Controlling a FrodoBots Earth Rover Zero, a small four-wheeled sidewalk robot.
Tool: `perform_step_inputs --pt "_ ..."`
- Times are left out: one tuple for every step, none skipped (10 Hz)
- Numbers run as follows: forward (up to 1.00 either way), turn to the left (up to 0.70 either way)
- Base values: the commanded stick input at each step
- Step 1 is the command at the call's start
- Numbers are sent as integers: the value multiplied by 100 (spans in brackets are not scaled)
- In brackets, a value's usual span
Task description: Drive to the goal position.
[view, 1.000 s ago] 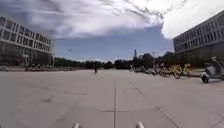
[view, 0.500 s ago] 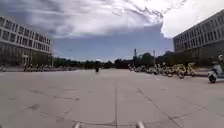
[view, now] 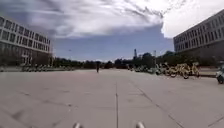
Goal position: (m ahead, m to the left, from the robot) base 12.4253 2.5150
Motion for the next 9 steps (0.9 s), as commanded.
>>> perform_step_inputs --pt "70 0" --pt "70 0" --pt "70 0" --pt "70 0" --pt "70 0" --pt "70 0" --pt "54 0" --pt "11 0" --pt "0 0"
